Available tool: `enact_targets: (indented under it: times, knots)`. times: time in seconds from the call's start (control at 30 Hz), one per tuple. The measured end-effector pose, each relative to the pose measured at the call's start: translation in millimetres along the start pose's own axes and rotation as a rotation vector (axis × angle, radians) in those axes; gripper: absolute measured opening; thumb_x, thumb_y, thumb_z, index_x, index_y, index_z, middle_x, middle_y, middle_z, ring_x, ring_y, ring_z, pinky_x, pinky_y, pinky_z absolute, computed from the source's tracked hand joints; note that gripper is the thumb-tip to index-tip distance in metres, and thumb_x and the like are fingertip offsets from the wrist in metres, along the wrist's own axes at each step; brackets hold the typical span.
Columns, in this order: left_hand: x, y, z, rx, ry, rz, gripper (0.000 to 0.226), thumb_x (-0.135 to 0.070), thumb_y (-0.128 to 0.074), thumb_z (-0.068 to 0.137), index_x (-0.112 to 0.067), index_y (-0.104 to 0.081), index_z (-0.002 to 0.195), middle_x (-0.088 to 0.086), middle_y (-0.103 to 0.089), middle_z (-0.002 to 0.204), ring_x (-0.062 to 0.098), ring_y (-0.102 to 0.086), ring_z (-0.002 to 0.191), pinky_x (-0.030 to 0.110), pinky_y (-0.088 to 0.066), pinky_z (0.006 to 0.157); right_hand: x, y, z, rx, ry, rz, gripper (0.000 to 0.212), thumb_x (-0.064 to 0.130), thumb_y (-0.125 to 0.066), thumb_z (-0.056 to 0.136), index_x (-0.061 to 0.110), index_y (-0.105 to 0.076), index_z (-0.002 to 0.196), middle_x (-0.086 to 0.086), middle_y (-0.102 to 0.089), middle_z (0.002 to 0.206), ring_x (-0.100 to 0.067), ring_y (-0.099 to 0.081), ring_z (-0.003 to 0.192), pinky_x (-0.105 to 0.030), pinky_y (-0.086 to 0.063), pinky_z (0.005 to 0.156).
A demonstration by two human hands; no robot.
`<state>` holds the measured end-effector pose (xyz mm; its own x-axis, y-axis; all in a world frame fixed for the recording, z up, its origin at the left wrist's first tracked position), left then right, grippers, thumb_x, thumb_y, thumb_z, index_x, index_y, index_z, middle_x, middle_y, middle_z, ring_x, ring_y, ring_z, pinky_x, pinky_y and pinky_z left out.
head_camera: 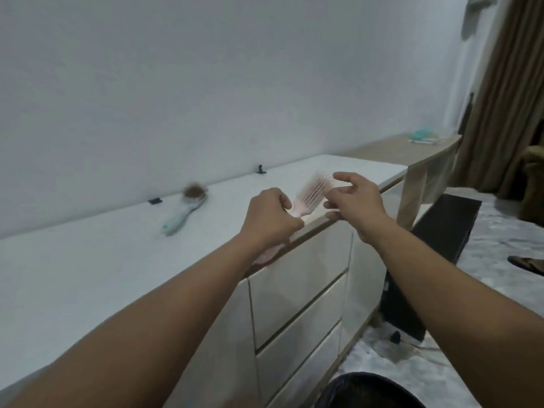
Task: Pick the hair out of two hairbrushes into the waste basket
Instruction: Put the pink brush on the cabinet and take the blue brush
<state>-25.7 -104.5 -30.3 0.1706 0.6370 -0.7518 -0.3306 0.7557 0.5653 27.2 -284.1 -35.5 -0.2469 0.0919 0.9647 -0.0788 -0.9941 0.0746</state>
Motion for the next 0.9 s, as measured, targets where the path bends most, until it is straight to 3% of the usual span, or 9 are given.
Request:
enact_targets:
  times: [0.1, 0.17, 0.33, 0.4, 0.53, 0.77, 0.9]
  knots:
    - [17.6, 30.6, 17.1, -0.081, 0.036, 0.008, 0.023, -0.015, -0.077, 0.064, -0.016, -0.059, 0.078, 0.009, -0.07, 0.086, 0.03, -0.072, 0.07, 0.044, -0.061, 0.066, 19.1, -37.9, 13.5, 0.065, 0.049, -0.045, 0.037, 0.007, -0.063, 0.084, 0.016, -0.06, 0.12, -0.01, -0.067, 0.094, -0.022, -0.07, 0.079, -0.029, -0.06, 0.063]
    - [30.9, 45.9, 24.7, -0.12, 0.05, 0.048, 0.02, -0.019, -0.077, 0.063, -0.019, -0.059, 0.074, 0.004, -0.071, 0.084, 0.026, -0.071, 0.076, 0.041, -0.06, 0.071, 23.8, -62.5, 22.0, 0.102, 0.061, -0.073, 0.032, 0.008, -0.063, 0.084, 0.014, -0.064, 0.115, -0.008, -0.066, 0.093, -0.02, -0.069, 0.074, -0.029, -0.06, 0.061]
    - [64.9, 66.9, 36.8, -0.208, 0.12, 0.129, 0.016, -0.021, -0.073, 0.068, -0.019, -0.062, 0.078, -0.003, -0.067, 0.085, 0.02, -0.065, 0.08, 0.028, -0.048, 0.064, 13.6, -119.9, 43.9, 0.243, 0.032, -0.14, 0.034, 0.013, -0.065, 0.085, 0.014, -0.064, 0.119, -0.007, -0.067, 0.102, -0.018, -0.068, 0.075, -0.031, -0.059, 0.065]
    - [78.6, 70.6, 41.1, -0.228, 0.147, 0.155, 0.016, -0.021, -0.072, 0.067, -0.018, -0.063, 0.08, -0.003, -0.067, 0.084, 0.02, -0.065, 0.079, 0.027, -0.045, 0.06, 4.3, -138.0, 51.4, 0.286, 0.023, -0.171, 0.034, 0.015, -0.065, 0.085, 0.015, -0.063, 0.119, -0.006, -0.067, 0.105, -0.019, -0.068, 0.08, -0.032, -0.059, 0.068]
    - [100.8, 75.4, 50.0, -0.233, 0.187, 0.186, 0.014, -0.019, -0.071, 0.066, -0.016, -0.065, 0.077, -0.001, -0.067, 0.08, 0.022, -0.065, 0.077, 0.027, -0.044, 0.058, -6.4, -163.6, 66.0, 0.307, 0.087, -0.331, 0.034, 0.021, -0.066, 0.086, 0.019, -0.066, 0.119, 0.001, -0.065, 0.107, -0.019, -0.063, 0.106, -0.031, -0.05, 0.092]
    - [117.8, 76.1, 68.1, -0.239, 0.197, 0.248, 0.021, -0.028, -0.071, 0.07, -0.01, -0.067, 0.08, 0.004, -0.069, 0.083, 0.025, -0.066, 0.081, 0.032, -0.047, 0.063, -28.0, -193.6, 87.0, 0.375, 0.113, -0.449, 0.036, 0.029, -0.061, 0.087, 0.022, -0.064, 0.122, 0.003, -0.064, 0.125, -0.011, -0.057, 0.108, -0.021, -0.039, 0.085]
    - [125.8, 73.8, 77.5, -0.235, 0.196, 0.303, 0.03, -0.037, -0.073, 0.074, -0.007, -0.068, 0.077, 0.005, -0.068, 0.075, 0.027, -0.069, 0.077, 0.033, -0.05, 0.061, -38.9, -203.3, 94.4, 0.387, 0.146, -0.577, 0.038, 0.039, -0.059, 0.085, 0.027, -0.064, 0.121, 0.007, -0.064, 0.127, -0.015, -0.057, 0.119, -0.032, -0.041, 0.103]
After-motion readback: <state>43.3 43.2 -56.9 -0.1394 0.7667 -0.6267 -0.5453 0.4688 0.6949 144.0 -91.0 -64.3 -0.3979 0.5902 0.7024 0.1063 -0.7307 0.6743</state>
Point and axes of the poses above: each hand's wrist, its own z-axis towards the middle knuckle, its own y-axis out of the back of the hand, x = y × z, the point moved 8 cm from there along z, towards the middle knuckle
